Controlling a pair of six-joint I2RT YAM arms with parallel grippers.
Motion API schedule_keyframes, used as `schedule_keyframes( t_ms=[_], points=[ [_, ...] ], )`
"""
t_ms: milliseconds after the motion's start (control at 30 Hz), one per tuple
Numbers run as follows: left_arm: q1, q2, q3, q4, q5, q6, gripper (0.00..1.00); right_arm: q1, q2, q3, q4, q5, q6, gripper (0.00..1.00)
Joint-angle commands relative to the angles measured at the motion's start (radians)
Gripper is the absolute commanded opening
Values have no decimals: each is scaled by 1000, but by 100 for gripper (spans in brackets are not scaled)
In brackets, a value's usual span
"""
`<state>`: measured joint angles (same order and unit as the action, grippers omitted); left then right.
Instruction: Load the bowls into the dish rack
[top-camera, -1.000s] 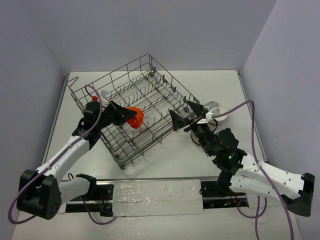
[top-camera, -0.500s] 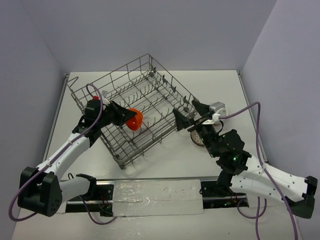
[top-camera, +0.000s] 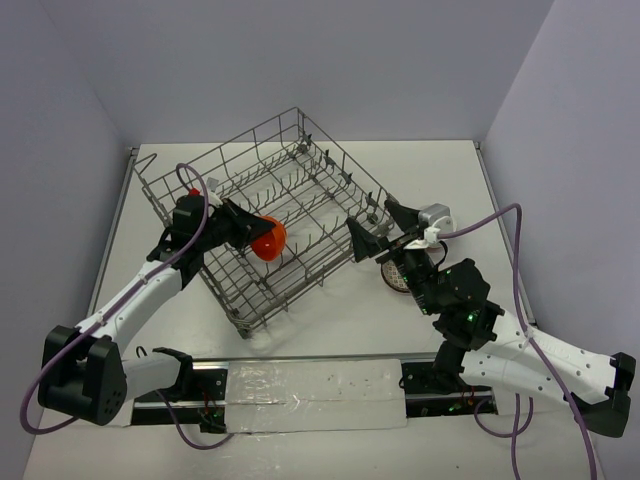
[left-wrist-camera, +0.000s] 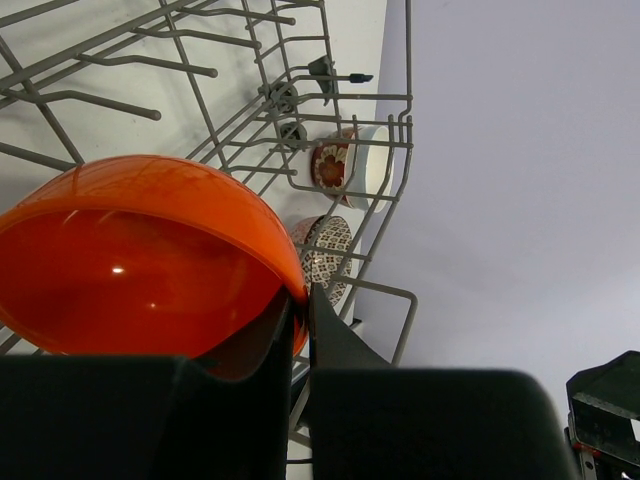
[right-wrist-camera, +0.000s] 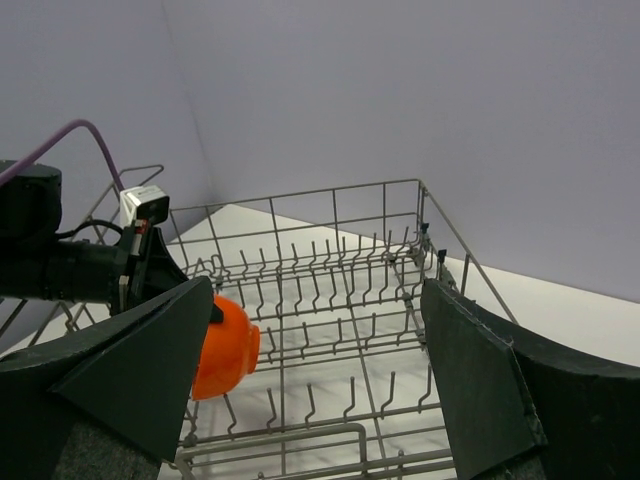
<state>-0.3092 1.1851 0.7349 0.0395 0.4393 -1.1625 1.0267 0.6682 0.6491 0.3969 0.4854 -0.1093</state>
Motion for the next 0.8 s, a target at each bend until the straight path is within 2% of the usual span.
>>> schedule_keyframes(
  t_ms=[0,133,433,767],
  points=[
    [1,-15,-8,4,-1,17,7,-5,-7,50,10,12,-24,92],
    [1,-35,-20,-36,-2,15,12,-5,-2,52,8,16,-36,92],
    [1,-64,66,-278,-112,41,27,-5,-9,61,-6,21,-50,92],
    [2,-87,52,-342,-169,11,30,-5,-7,58,-7,15,-49,92]
  ],
)
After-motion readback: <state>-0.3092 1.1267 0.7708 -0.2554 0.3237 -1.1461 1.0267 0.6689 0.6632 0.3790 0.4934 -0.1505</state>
